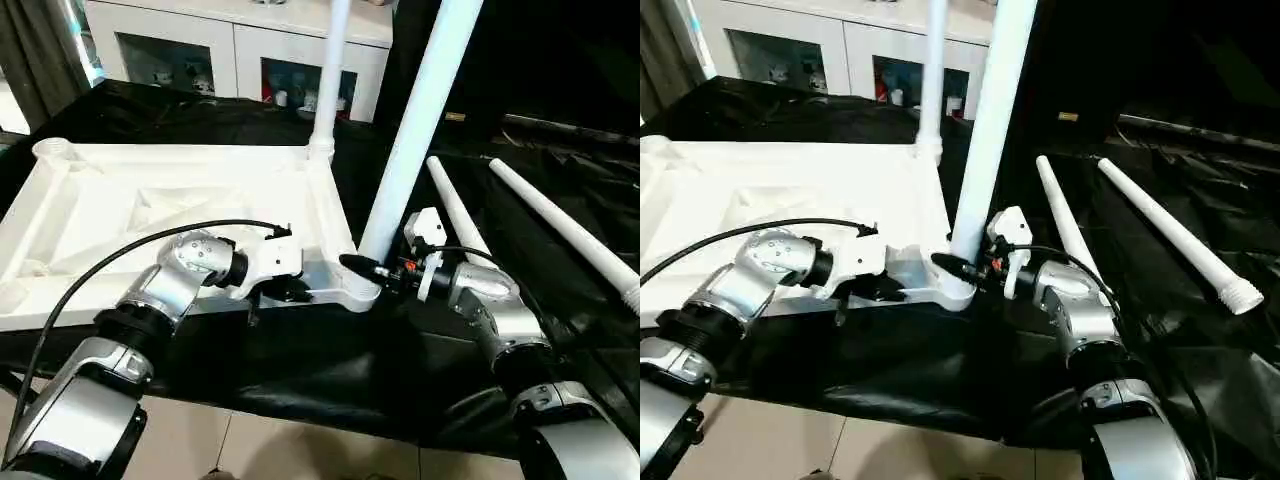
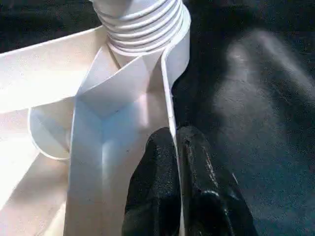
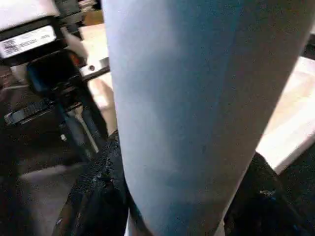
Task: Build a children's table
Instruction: Insert table leg to table base
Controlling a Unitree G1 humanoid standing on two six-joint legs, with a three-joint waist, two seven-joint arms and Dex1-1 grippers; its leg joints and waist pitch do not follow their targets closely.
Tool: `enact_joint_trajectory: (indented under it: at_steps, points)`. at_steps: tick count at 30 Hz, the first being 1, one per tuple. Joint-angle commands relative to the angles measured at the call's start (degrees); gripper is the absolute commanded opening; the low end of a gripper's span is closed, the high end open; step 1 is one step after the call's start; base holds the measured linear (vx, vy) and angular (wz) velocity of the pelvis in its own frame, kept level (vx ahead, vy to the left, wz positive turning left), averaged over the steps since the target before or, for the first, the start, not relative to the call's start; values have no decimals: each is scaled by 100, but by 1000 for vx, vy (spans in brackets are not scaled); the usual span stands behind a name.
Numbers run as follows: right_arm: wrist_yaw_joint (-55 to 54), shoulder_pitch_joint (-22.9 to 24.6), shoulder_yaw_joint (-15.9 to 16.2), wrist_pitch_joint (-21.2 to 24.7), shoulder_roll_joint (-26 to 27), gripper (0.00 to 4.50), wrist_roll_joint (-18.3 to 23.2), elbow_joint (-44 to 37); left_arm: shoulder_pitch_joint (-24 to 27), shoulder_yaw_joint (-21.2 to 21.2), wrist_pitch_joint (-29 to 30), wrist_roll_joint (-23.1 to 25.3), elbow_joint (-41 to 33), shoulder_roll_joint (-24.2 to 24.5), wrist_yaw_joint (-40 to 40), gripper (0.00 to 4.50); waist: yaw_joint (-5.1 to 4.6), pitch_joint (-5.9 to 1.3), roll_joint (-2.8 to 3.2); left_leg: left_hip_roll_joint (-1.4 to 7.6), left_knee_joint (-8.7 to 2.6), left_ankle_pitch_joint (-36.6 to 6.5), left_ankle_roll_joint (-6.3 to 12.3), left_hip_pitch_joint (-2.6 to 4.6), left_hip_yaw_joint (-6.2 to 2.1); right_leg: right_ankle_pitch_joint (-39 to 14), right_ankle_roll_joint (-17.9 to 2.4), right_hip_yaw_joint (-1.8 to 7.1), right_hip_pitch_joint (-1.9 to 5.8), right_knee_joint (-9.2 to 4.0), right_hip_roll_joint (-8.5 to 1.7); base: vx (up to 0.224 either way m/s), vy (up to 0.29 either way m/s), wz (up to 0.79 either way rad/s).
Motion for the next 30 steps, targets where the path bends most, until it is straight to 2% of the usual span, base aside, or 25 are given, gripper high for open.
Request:
enact_joint_trajectory:
  at_steps: [1, 2, 5, 6, 9, 10, 12, 13, 14, 15, 16, 17, 18, 19, 20, 21, 22, 23, 24, 25, 26, 27, 28, 29, 30]
  points:
    - [129, 323, 405, 200, -88, 189, -496, 554, 69, -416, -126, 129, -40, -7, -527, 0, -38, -217, 128, 138, -471, -2641, -101, 69, -22, -2206, -1132, 191, 126, -471, -222, 0, 0, 0]
    - [190, 337, 427, 140, -99, 189, -515, 589, 91, -430, -120, 86, -86, 39, -680, 0, -38, -215, 151, 138, -477, -2681, -112, 70, -28, -2245, -1134, 191, 126, -469, -224, 0, 0, 0]
    - [235, 351, 434, 91, -104, 189, -530, 608, 92, -446, -125, 103, -80, 73, -751, 0, -43, -217, 137, 142, -479, -2679, -118, 70, -26, -2202, -1156, 192, 125, -465, -221, 0, 0, 0]
    - [242, 355, 434, 85, -105, 189, -531, 609, 92, -444, -127, 109, -77, 76, -751, 0, -40, -218, 157, 142, -479, -2663, -120, 68, -29, -2179, -1164, 194, 129, -462, -226, 0, 0, 0]
    - [206, 361, 428, 48, -101, 189, -541, 642, 49, -388, -139, 164, 38, 29, -553, 0, -44, -216, 149, 144, -482, -2653, -118, 71, -23, -2135, -1194, 194, 129, -460, -219, 0, 0, 0]
    - [-106, 309, 324, 4, -48, 189, -541, 793, -45, -256, -17, 218, 241, -107, -120, 0, -47, -215, 127, 143, -482, -2663, -109, 70, -21, -2169, -1188, 191, 127, -465, -217, 0, 0, 0]
    - [-533, 227, 209, -31, 20, 189, -555, 965, -120, -158, 129, 234, 386, -209, 187, 0, -47, -183, 122, 135, -477, -2836, -133, 98, -21, -2491, -1132, 186, 87, -500, -222, 0, 0, 0]
    - [-759, 184, 149, -46, 55, 189, -561, 1053, -153, -111, 201, 234, 452, -259, 323, 0, -53, -144, 125, 123, -474, -3116, -187, 145, -41, -3069, -979, 167, 38, -555, -234, 0, 0, 0]
    - [-1130, 116, 76, -50, 109, 189, -585, 1183, -203, -20, 331, 209, 553, -348, 537, 0, -69, -134, 114, 117, -464, -3251, -216, 166, -53, -3389, -878, 152, 17, -591, -241, -77, 0, -1]
    - [-1359, 74, 33, -47, 141, 189, -599, 1262, -232, 41, 419, 188, 612, -406, 669, 0, -93, -108, 104, 80, -414, -3515, -248, 248, -91, -4122, -574, 74, -45, -719, -241, -77, 0, -1]
    - [-1747, 1, -64, -55, 226, 189, -578, 1369, -299, 119, 573, 186, 702, -506, 943, 0, -137, -84, 110, 58, -389, -3678, -252, 289, -131, -4607, -323, -26, -64, -814, -247, -82, 13, -6]
    - [-2006, -49, -130, -65, 285, 189, -559, 1442, -345, 171, 676, 189, 762, -573, 1127, 0, -148, -98, 132, 58, -390, -3730, -255, 304, -161, -4684, -246, -83, -37, -851, -259, -78, 39, -13]
    - [-2006, -49, -130, -65, 285, 189, -559, 1442, -345, 171, 676, 189, 762, -573, 1127, 0, -214, -83, 184, 86, -451, -3958, -270, 280, -219, -4526, -208, -223, 44, -901, -251, -78, 39, -13]
    - [-2372, -115, -199, -73, 378, 189, -546, 1536, -421, 230, 823, 205, 856, -659, 1401, 0, -280, -56, 266, 145, -576, -4449, -300, 281, -287, -4040, -255, -400, 153, -932, -188, -73, 58, -12]
    - [-2733, -169, -258, -126, 495, 189, -539, 1619, -507, 299, 968, 223, 968, -753, 1728, 0, -301, -58, 294, 185, -651, -4676, -309, 253, -323, -3667, -328, -453, 240, -840, -159, -113, 45, -3]
    - [-3233, -236, -273, -104, 651, 189, -577, 1759, -618, 399, 1194, 221, 1129, -883, 2138, 0, -201, -51, 387, 357, -1029, -5100, -347, -25, -290, -2396, -634, -384, 615, -133, -98, -113, 45, -3]
    - [-3233, -236, -273, -104, 651, 189, -577, 1759, -618, 399, 1194, 221, 1129, -883, 2138, 0, 88, -15, 401, 435, -1368, -5343, -303, -280, -36, -1350, -643, -290, 745, 511, 5, -118, -15, 17]
    - [-3574, -283, -280, -87, 757, 189, -605, 1859, -694, 467, 1347, 217, 1244, -972, 2417, 0, 131, -34, 135, 293, -1159, -4566, -132, 56, 188, -2297, -447, 66, 417, 358, -42, 17, -100, 20]
    - [-3971, -336, -252, -89, 882, 189, -667, 1983, -748, 523, 1496, 213, 1320, -1062, 2655, 0, 98, -89, -143, 67, -420, -3707, -206, 449, 112, -4282, -153, 179, -81, -402, -277, 17, -100, 20]
    - [-4257, -380, -271, -32, 988, 189, -665, 2074, -763, 534, 1587, 226, 1334, -1113, 2768, 0, -10, 42, -300, -160, 825, -1865, -108, 802, 21, -7538, 2, 129, -683, -1387, -741, 130, -72, -9]
    - [-4720, -448, -300, 59, 1159, 189, -670, 2212, -769, 543, 1722, 255, 1330, -1186, 2920, 0, 11, 37, -117, -138, 631, -1342, 11, 365, -174, -7282, -90, 342, -144, -1169, -958, 139, 51, -45]
    - [-5137, -520, -328, 135, 1288, 189, -702, 2326, -762, 526, 1821, 311, 1299, -1229, 3018, 0, 28, -147, 185, 83, -245, -1782, -314, 114, -329, -4606, -339, -36, 407, -618, -576, 139, 51, -45]
    - [-5137, -520, -328, 135, 1288, 189, -702, 2326, -762, 526, 1821, 311, 1299, -1229, 3018, 0, -51, -90, 22, 81, -354, -2052, -217, 72, -304, -3825, -317, -72, 288, -522, -385, 41, 56, -24]
    - [-5517, -611, -372, 250, 1437, 189, -726, 2458, -722, 483, 1967, 406, 1196, -1263, 3113, 0, -32, -181, 160, 157, -435, -2020, -216, 229, -303, -2385, -764, -31, 280, -399, -376, 0, 0, 0]
    - [-5656, -648, -367, 271, 1480, 189, -759, 2501, -695, 475, 2027, 416, 1137, -1279, 3112, 0, -60, -189, 187, 159, -447, -1909, -181, 250, -252, -1845, -973, -2, 266, -396, -359, 0, 0, 0]
